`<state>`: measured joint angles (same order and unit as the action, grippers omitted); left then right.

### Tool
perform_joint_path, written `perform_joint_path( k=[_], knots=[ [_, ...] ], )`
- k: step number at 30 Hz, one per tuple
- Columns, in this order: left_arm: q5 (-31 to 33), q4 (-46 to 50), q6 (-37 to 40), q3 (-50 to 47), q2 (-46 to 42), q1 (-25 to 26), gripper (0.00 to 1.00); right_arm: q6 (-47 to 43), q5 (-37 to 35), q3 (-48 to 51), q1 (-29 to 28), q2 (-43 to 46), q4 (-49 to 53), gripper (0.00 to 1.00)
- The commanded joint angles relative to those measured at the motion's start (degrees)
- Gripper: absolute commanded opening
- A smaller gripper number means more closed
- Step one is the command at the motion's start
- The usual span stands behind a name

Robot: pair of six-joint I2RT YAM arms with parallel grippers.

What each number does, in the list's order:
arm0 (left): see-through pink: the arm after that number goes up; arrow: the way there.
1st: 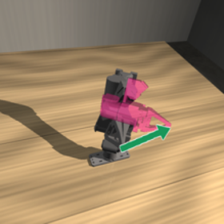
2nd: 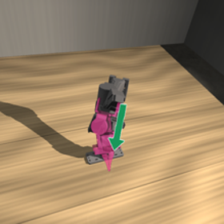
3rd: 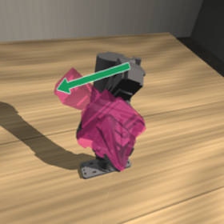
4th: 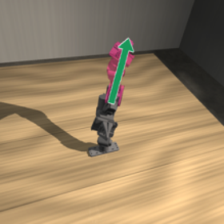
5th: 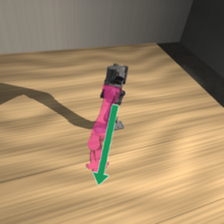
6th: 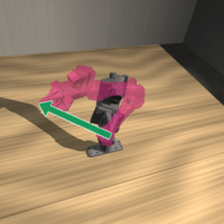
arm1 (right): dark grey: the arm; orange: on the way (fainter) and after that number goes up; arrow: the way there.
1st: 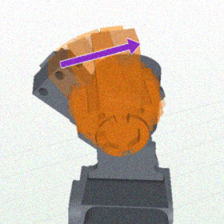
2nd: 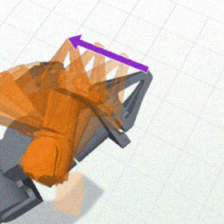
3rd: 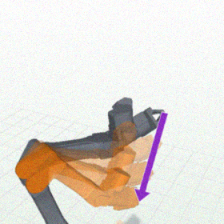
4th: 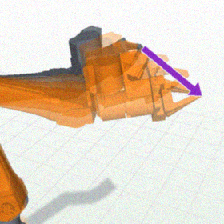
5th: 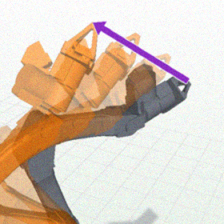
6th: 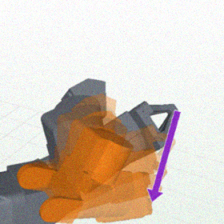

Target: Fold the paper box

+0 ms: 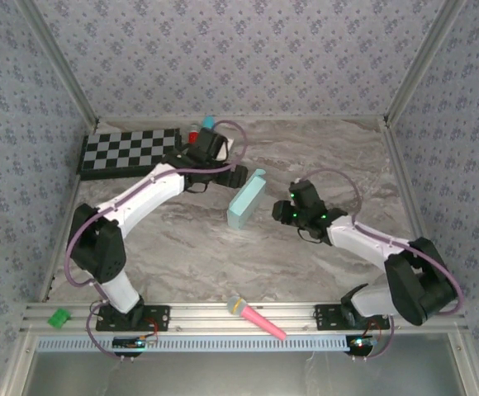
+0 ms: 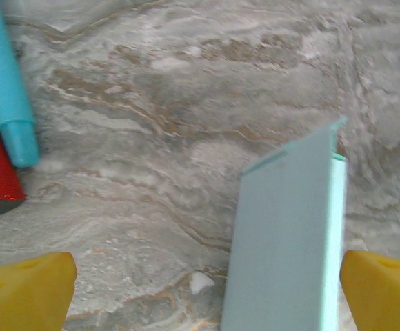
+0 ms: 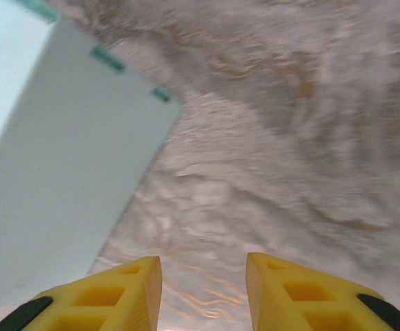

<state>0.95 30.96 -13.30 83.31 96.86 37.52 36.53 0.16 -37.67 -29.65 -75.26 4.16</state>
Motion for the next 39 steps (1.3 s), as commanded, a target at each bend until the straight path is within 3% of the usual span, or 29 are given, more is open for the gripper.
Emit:
perform_joint_path(
  k=[1,8,15,31,39],
  knots=[
    [2.94,6.13,5.37,5.06,2.55,2.25,0.98,-2.93,-0.88,2.13,3.43,4.76,4.42,0.39],
    [5.14,13.89,9.79,12.16,9.41,6.56,0.97,-4.41,1.22,4.87,9.79,11.47,7.0,0.4],
    [6.13,18.76,12.19,17.67,15.73,9.13,0.89,-4.17,2.39,6.28,11.99,12.43,5.54,0.4],
    [8.28,18.81,14.89,17.66,19.07,9.93,0.68,-3.59,4.14,6.5,13.31,10.94,4.19,0.4],
    [7.59,15.9,22.53,15.12,17.97,9.86,0.62,-3.48,4.19,6.89,13.4,11.01,4.54,0.4]
  ],
)
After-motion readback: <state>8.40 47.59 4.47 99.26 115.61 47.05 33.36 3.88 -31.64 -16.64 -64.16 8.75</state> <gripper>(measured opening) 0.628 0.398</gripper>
